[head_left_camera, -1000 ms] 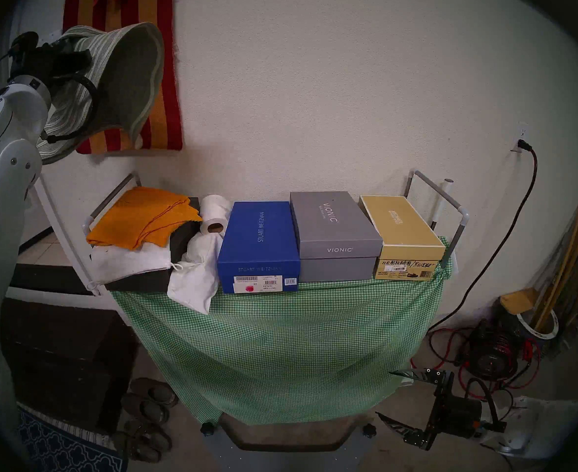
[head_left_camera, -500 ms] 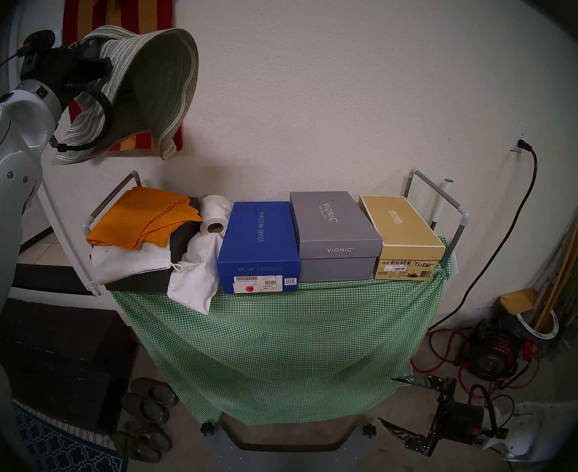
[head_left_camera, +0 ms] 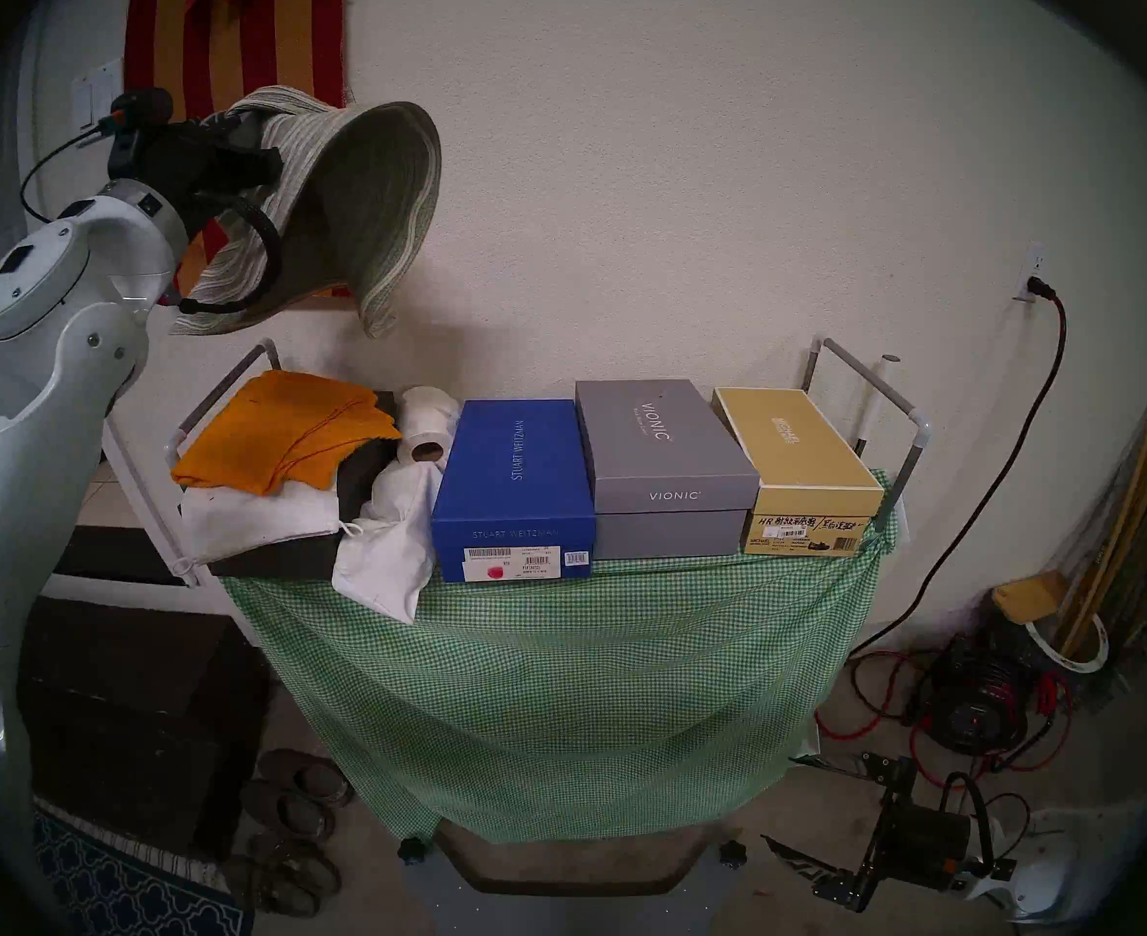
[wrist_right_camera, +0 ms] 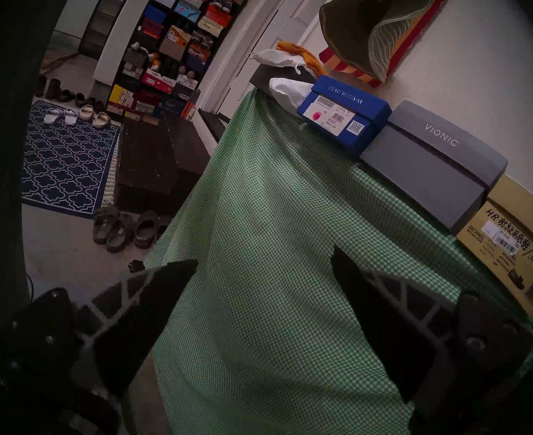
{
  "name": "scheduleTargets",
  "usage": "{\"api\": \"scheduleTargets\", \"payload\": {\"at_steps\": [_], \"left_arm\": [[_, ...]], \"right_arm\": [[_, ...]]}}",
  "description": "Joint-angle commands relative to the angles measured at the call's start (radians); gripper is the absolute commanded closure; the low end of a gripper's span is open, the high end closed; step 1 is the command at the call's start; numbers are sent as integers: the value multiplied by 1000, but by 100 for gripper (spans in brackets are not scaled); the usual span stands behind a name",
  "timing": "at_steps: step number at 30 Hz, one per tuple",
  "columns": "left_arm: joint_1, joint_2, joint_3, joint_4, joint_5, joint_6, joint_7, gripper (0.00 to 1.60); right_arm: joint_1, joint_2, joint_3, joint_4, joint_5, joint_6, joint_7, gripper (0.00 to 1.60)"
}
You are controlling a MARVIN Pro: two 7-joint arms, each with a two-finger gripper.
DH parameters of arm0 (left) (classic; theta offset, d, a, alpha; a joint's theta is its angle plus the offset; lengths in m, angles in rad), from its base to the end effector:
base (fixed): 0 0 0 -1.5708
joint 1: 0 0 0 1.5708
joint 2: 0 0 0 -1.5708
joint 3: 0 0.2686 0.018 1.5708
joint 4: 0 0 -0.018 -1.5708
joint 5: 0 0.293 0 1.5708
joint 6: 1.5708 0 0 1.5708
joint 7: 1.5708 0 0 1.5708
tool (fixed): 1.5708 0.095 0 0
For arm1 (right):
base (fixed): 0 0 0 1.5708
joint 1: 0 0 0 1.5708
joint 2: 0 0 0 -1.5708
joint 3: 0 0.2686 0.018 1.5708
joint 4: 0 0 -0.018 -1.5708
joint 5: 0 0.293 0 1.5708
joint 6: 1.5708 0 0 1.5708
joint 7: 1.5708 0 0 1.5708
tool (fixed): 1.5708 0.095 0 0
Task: Lift the object off the cloth, cover the shoe rack with the cloth, put the object back
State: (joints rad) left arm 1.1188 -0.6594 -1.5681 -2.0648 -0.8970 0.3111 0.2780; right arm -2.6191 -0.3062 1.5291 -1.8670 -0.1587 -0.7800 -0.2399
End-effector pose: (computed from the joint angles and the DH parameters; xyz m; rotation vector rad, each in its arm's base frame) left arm 0.3800 0.1047 0.0850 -1.6518 0.1982 -2.6571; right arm 0.1406 -0.1103 -0.3191 -1.5995 -1.6319 -1.8118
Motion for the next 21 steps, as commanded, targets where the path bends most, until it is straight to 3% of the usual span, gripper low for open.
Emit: {"api": "scheduleTargets", "payload": {"at_steps": [1,15,21], "left_arm": [[-86,-37,115,-15,54,-24,2,160],[-157,-106,272,53,142,-29,30,160],[-173,-124,321,76,169,-31,34,160]], "right_arm": [[-82,-3,40,11,-3,-19,-37,0],[-230,-35,181,-3,-43,-58,-84,0],[-261,-59,213,-1,-60,-69,-83,0]]}}
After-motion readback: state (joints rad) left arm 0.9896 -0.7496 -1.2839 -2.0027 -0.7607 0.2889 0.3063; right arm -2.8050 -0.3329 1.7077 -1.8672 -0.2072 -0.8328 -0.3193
